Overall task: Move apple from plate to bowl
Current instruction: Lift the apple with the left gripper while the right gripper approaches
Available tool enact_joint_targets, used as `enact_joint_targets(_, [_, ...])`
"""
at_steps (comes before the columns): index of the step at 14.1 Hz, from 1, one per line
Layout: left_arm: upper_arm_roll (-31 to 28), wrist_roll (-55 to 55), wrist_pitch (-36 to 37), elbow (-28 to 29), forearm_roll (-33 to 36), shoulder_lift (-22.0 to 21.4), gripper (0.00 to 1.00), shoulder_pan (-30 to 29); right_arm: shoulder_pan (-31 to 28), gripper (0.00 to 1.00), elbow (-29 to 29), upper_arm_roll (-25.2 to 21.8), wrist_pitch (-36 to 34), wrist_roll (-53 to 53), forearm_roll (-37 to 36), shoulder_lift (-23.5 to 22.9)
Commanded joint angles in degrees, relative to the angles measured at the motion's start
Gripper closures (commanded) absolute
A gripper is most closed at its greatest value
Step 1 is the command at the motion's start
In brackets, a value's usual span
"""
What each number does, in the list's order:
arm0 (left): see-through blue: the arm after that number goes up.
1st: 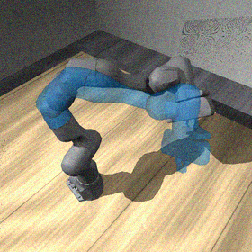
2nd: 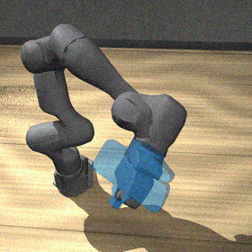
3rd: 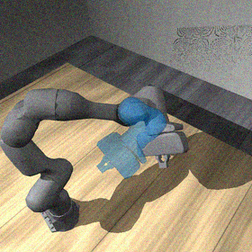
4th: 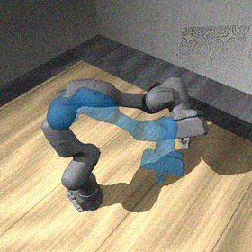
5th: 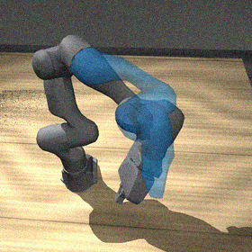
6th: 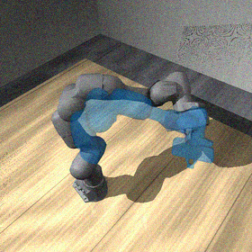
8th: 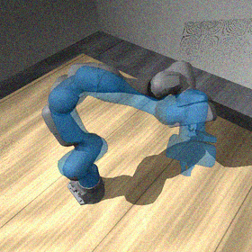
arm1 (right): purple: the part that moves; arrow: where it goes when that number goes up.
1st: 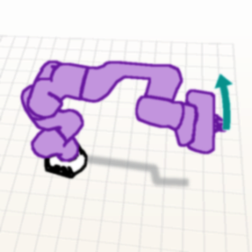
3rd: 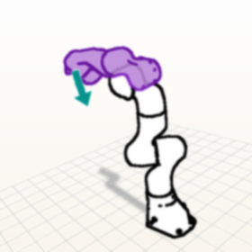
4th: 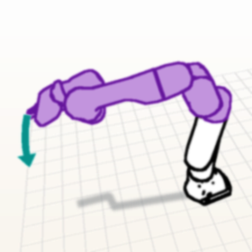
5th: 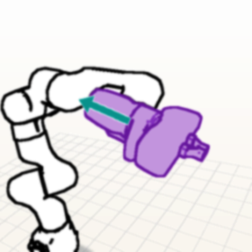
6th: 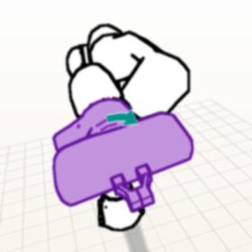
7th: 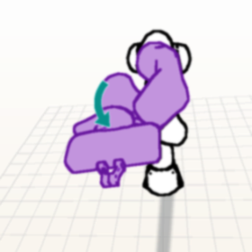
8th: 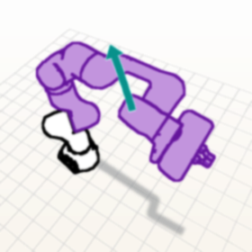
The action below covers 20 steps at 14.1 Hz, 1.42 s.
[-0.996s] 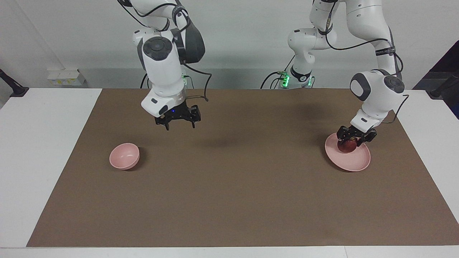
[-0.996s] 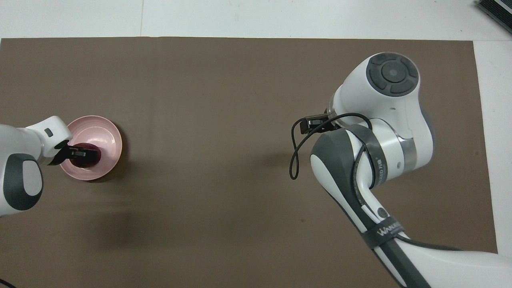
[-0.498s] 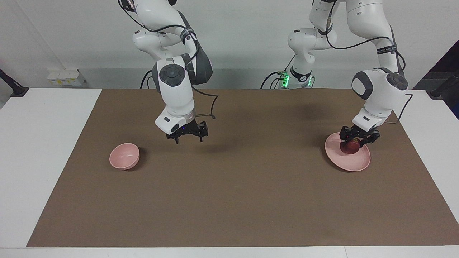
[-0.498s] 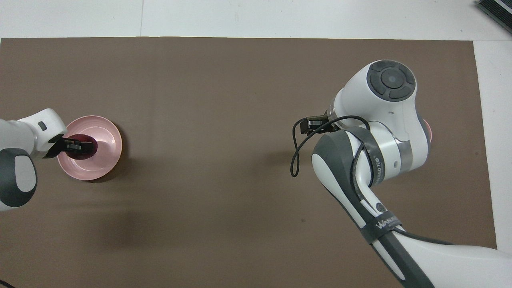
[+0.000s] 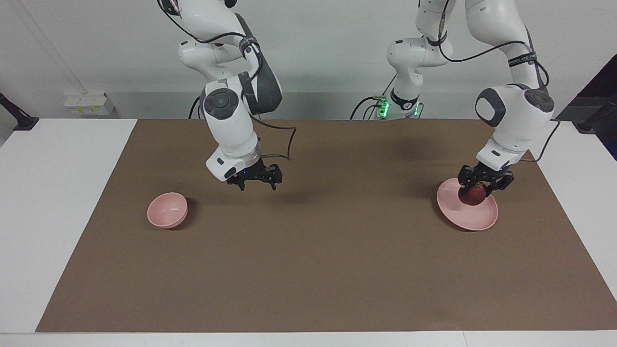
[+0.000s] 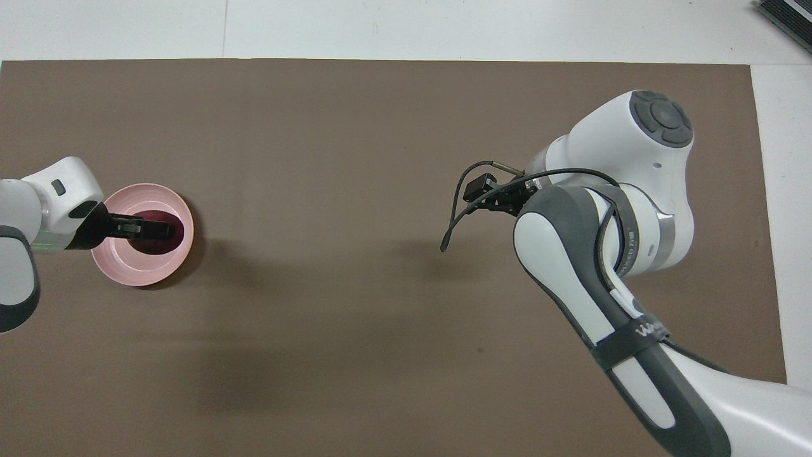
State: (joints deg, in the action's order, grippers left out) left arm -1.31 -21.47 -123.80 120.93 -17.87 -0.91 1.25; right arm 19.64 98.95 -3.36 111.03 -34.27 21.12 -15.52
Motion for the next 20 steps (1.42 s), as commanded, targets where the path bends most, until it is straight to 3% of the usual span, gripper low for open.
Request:
enact_joint_targets(1, [1.57,-0.07,1.46,-0.43,-6.62,-0.32,1.0,0.15,-0.48,0.0,1.07,0.46,-0.55,-9.81,6.62,0.75])
enact_joint_targets(5, [5.07,-0.07,2.08,0.18,-22.87,-0.93,1.0,0.68,-0.04,0.0,1.07,0.46,0.06,-23.28,15.51,-0.04])
enact_joint_targets(13, [10.88,0.02,1.02,1.85,-50.12,-2.78,1.0,0.68,0.05,0.0,1.59,0.46,3.12,-30.32,34.05,-1.45])
enact_joint_targets(17, [13.78,0.02,0.76,2.38,-56.2,-3.57,1.0,0.68,3.81,0.0,4.41,0.46,10.33,-30.51,47.76,-1.62])
enact_joint_targets(20, [15.98,0.11,-0.82,2.64,-58.41,-3.75,1.0,0.68,4.36,0.0,5.02,0.46,10.34,-28.41,55.85,-1.62])
